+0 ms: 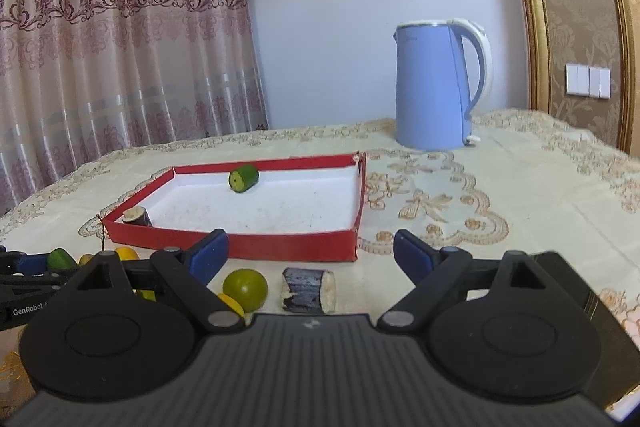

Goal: Organize fruits
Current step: 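Grasp the avocado with the left gripper while the right gripper grasps the dark eggplant chunk, then place the avocado and the eggplant chunk into the red tray, opening both grippers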

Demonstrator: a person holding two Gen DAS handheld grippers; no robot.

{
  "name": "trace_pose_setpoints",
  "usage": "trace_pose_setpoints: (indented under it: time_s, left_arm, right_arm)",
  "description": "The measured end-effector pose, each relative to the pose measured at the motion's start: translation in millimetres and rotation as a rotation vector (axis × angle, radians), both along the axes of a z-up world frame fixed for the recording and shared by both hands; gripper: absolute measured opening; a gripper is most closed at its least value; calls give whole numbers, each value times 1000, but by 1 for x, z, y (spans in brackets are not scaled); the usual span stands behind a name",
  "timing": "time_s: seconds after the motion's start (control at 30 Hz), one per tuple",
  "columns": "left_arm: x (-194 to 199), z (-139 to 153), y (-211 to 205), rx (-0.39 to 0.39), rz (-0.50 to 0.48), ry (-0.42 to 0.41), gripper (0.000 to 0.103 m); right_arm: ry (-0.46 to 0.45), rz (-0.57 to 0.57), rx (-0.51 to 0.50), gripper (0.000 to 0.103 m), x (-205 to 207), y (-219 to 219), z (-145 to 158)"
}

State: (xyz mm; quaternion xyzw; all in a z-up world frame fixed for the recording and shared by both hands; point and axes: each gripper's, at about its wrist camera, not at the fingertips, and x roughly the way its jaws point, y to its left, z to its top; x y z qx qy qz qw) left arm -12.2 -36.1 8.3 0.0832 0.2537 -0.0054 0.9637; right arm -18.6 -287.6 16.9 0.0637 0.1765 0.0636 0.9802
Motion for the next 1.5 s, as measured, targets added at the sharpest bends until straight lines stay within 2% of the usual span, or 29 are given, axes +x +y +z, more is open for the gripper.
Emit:
trace_pose_setpoints:
  time_s: [0.13, 0.4, 0.47, 0.53, 0.6, 0.7, 0.9, 0.97, 1.0, 1.03, 1.1, 1.23, 1.5]
  left_arm:
    - [0, -1, -1, 8, 5, 4, 38]
    - [-3, 5, 4, -11, 22, -6, 38]
    - [-3, 6, 5, -20, 22, -7, 38]
    - [-3, 7, 5, -25, 20, -7, 38]
    - [-4, 7, 3, -21, 18, -7, 38]
    - [-3, 5, 1, -18, 15, -3, 38]
    - [-4, 5, 1, -17, 13, -2, 38]
    - [-4, 5, 2, -18, 17, -5, 38]
    - [-4, 5, 2, -20, 20, -7, 38]
    - [-4, 5, 3, -21, 20, -9, 38]
    - [-4, 6, 3, -25, 20, -10, 38]
    - [-4, 6, 4, -27, 21, -7, 38]
    - [3, 7, 7, -23, 38, 6, 38]
  right_arm:
    - [6, 6, 7, 88, 1, -2, -2]
    - [15, -5, -65, 86, 2, -1, -5]
    - [32, 1, -72, 79, 4, -2, -7]
    - [55, 11, -68, 65, 8, -3, -10]
    - [80, 32, -50, 60, 12, -4, -13]
    - [109, 61, -50, 59, 19, 3, -19]
    - [145, 45, -129, 59, 33, 25, -26]
    - [162, 26, -156, 56, 39, 30, -30]
    - [181, 23, -159, 50, 43, 29, -31]
    - [194, 25, -145, 42, 46, 28, -32]
    - [201, 22, -119, 36, 49, 25, -33]
    - [196, 24, -113, 29, 47, 24, -32]
    - [156, 39, -51, 28, 28, 16, -22]
